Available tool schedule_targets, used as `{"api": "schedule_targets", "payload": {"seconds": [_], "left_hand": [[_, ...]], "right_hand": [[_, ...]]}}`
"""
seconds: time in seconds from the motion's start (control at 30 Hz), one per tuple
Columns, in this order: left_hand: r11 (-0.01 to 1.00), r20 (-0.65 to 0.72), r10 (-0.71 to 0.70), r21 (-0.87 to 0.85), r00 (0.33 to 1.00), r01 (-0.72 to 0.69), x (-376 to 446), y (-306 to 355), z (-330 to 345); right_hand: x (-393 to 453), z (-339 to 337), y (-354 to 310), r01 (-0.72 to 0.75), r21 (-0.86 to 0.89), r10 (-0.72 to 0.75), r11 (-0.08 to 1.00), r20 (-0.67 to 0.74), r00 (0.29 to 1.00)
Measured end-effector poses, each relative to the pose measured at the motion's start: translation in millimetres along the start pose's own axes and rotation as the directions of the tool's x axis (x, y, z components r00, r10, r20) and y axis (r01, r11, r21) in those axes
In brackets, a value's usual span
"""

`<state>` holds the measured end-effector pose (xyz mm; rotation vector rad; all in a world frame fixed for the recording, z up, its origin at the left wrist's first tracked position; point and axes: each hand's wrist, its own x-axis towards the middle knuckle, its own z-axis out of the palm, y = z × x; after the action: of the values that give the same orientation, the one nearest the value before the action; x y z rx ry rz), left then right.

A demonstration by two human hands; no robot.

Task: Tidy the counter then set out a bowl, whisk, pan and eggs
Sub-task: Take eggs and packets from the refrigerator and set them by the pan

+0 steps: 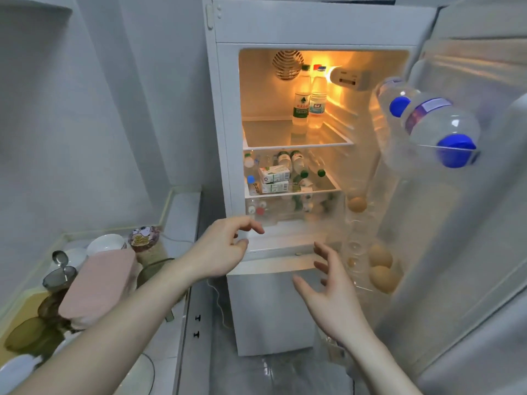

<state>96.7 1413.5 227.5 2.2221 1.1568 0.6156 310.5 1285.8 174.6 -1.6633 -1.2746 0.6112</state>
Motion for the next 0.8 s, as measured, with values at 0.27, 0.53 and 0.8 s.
{"api": "schedule_targets", "payload": {"seconds": [0.27,0.53,0.8], "left_hand": [[0.997,0.048,0.07,-0.032,0.996,-0.069,17.0,21.4,30.9],[0.985,0.119,0.172,-0.05,0.978,-0.167,49.7,64.2,61.8],[0.955,0.171,0.289,0.013,0.942,-0.296,108.0,119.9,90.4]], "right_hand": [[-16.9,-52.1,5.1,-0.008,0.047,0.012,0.999,-0.086,0.996],[1.2,-110.5,2.8,0.205,-0.212,-0.25,0.955,-0.214,0.944],[9.8,-150.8,28.5,0.007,-0.36,-0.07,0.933,-0.161,0.984]]}}
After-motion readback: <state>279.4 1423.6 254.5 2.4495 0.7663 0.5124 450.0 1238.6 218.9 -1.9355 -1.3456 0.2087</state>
